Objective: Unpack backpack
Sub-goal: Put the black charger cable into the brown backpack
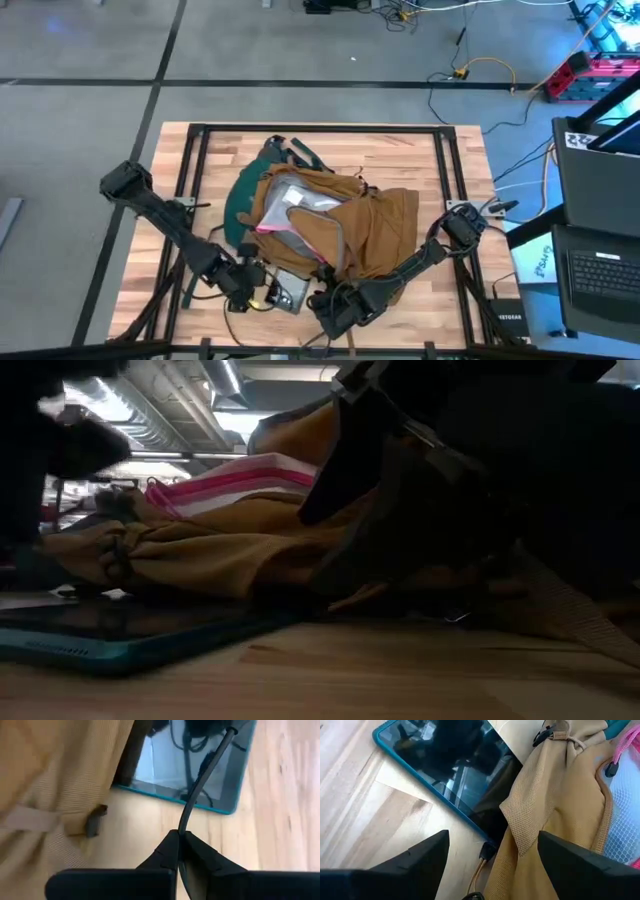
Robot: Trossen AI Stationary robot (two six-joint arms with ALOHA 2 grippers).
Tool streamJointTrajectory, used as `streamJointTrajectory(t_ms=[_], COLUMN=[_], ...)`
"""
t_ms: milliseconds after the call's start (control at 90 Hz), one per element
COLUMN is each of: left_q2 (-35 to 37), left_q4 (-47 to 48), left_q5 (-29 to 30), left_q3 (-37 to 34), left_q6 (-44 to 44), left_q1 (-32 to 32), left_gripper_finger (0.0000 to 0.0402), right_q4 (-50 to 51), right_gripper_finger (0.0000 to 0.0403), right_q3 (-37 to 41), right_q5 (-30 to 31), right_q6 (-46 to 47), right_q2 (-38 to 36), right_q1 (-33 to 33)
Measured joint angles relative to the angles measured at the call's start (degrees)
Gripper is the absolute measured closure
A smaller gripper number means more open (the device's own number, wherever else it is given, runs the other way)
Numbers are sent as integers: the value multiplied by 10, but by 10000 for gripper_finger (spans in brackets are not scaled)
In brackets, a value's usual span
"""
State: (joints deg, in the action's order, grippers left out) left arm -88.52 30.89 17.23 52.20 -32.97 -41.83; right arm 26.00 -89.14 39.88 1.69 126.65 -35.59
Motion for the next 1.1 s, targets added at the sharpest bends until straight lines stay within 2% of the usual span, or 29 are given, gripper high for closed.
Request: streamJointTrajectory(t_ms=[133, 244, 400, 578, 833, 1100], left_q2=[30, 46, 78, 109, 149, 164], left_q4=[78, 145, 197, 192, 137, 142], left_q5=[61, 141, 279, 452, 705, 711], left_q3=[58, 108, 180, 226, 244, 242], left_q6=[1, 12, 72, 197, 394, 408], left_q1=[-26, -49, -72, -77, -55, 9], left_gripper_finger=[401, 401, 401, 402, 401, 401], right_q4=[1, 2, 8, 11, 11, 11], right_gripper_finger=[114, 114, 114, 114, 114, 114], right_q3=[0, 0, 0, 0, 0, 0], right_q5=[0, 1, 5, 6, 6, 12], right_q6=[0, 7, 12, 17, 17, 17], right_q2=[0, 0, 0, 0, 0, 0], right_q1=[0, 0, 0, 0, 0, 0])
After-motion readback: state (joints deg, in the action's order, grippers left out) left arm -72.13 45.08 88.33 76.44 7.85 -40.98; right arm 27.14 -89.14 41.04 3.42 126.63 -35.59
